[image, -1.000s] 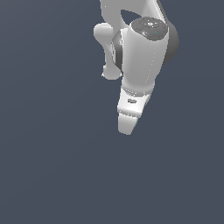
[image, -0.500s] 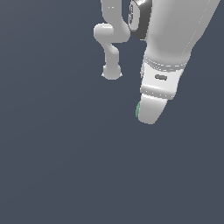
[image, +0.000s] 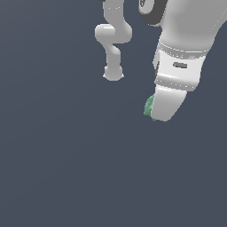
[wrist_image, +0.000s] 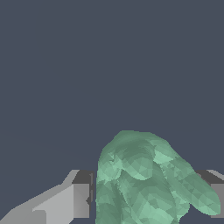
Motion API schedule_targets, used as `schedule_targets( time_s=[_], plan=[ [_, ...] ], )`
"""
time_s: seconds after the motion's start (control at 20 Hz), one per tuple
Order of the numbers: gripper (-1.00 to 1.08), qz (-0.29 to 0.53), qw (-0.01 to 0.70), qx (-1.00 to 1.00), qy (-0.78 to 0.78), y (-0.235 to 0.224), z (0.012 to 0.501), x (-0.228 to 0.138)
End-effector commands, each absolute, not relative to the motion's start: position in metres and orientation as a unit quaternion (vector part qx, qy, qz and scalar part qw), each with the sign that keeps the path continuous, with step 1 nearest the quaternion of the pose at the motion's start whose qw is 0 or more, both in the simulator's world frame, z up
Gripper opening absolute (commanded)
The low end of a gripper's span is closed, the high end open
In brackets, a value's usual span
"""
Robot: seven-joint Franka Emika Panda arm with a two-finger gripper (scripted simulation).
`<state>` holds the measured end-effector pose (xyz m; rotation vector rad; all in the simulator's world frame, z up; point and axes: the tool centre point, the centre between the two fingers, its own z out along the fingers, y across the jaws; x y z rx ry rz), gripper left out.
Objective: Pick up the object and move it to a goal position.
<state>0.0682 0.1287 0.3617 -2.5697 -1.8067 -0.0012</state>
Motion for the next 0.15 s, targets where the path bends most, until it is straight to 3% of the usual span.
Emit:
schedule_targets(
  time_s=[0.0, 0.1],
  plan=[
    [-1.0, 0.0, 0.0, -0.818, -0.575, 0.1297, 0.3639, 0.0691],
    [-1.0, 0.0, 0.0, -0.818, -0.575, 0.13, 0.364, 0.0694]
  ],
)
